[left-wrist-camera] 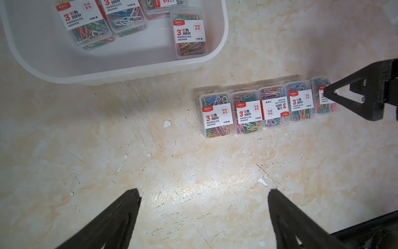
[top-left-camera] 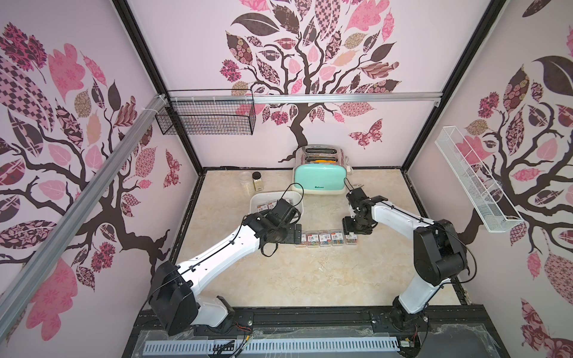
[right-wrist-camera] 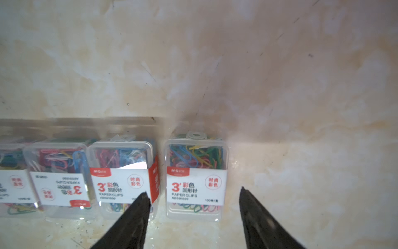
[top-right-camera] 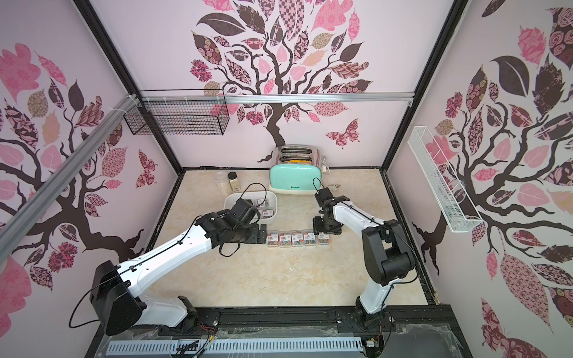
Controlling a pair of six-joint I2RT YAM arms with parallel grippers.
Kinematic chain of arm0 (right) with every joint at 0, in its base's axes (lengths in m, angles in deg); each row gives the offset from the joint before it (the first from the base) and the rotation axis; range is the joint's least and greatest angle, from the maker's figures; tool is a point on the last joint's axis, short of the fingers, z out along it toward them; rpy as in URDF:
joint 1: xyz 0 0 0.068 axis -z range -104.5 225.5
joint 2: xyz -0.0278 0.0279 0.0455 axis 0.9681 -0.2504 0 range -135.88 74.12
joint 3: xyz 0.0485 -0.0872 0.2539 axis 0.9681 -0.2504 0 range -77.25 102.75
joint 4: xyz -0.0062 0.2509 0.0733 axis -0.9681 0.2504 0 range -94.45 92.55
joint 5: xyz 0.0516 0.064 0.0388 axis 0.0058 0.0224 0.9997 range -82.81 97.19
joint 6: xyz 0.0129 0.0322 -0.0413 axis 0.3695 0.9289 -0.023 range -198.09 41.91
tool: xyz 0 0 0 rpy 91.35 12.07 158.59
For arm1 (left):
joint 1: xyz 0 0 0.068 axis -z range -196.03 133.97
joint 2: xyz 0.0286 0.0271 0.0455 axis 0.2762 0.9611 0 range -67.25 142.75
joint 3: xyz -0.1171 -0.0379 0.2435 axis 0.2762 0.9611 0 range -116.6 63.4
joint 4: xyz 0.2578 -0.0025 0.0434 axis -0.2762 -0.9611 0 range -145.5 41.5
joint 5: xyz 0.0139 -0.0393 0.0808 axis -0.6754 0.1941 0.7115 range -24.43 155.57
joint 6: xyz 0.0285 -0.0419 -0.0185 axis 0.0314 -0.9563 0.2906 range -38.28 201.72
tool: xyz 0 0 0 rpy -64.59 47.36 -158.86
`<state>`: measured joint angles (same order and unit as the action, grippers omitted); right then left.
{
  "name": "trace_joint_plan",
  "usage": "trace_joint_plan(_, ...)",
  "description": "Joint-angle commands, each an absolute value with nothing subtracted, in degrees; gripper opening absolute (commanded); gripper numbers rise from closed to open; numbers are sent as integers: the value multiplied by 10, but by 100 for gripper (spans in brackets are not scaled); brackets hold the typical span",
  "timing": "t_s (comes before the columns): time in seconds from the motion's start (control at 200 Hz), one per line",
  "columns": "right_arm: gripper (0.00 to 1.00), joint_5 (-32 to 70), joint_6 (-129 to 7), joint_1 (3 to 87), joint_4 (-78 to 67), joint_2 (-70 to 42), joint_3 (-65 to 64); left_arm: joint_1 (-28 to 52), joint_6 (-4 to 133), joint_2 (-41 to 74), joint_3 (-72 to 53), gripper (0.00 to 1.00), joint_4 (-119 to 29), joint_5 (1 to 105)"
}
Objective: Take the paper clips out of the storage box
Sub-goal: Place the boxed paper clips at the center of the board, then adjust the boxed paper clips at the center of the board.
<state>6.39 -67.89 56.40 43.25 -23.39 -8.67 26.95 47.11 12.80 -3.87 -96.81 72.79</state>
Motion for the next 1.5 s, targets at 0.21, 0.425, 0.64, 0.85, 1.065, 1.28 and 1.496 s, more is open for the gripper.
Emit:
trace_joint_plan(0.21,64,1,-629,614,481,-221,-52,266,481,137,-64,98,-969,735)
trace_joint_plan(0.425,62,-10,-626,631,478,-237,-60,266,485,141,-66,98,-964,732)
trace_joint_plan(0.64,62,-9,-621,631,465,-264,-76,266,490,146,-71,98,-965,729)
trace_joint_plan(0.85,62,4,-622,631,453,-271,-93,264,491,147,-67,98,-960,729)
trace_joint_plan(1.065,61,28,-623,629,445,-277,-102,262,490,151,-66,98,-956,727)
trace_joint_plan(1.28,61,39,-625,626,443,-280,-106,262,488,152,-63,98,-955,728)
trace_joint_plan(1.496,61,40,-625,617,443,-281,-102,261,485,155,-61,98,-952,730)
